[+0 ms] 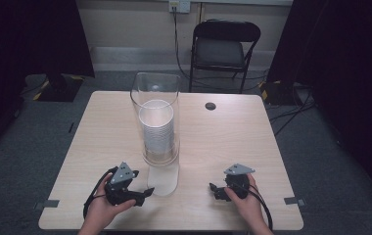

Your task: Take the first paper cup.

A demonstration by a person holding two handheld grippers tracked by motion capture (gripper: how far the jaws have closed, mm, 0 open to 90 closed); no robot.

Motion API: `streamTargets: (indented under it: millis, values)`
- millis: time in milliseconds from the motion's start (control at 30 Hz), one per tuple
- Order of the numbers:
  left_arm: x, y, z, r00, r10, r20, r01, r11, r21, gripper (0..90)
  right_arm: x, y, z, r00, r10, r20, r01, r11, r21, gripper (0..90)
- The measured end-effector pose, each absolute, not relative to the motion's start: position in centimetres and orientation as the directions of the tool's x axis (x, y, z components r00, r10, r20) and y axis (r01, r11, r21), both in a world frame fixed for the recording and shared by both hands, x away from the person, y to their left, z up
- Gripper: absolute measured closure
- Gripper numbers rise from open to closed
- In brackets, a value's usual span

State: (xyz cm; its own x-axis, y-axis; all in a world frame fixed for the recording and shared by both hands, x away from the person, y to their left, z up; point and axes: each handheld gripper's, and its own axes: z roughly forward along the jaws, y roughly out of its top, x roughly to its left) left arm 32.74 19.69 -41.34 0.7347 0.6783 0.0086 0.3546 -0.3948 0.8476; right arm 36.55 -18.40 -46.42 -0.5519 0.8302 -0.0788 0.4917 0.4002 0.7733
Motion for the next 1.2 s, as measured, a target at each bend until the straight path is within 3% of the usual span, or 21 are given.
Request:
streamTargets:
  millis: [767, 1200]
  values:
    - [34.3, 17.9, -37.5, 0.739, 0.673, -0.028, 0.312, -0.305, 0.9, 15.9, 36.6, -18.4, -46.4, -0.552, 0.83, -0.079, 0.492, 0.401, 0.773, 9.3]
    - [35.3, 16.8, -37.5, 0.717, 0.696, -0.041, 0.298, -0.253, 0.92, 17.1, 36.6, -18.4, -46.4, -0.552, 0.83, -0.079, 0.492, 0.4, 0.773, 9.3]
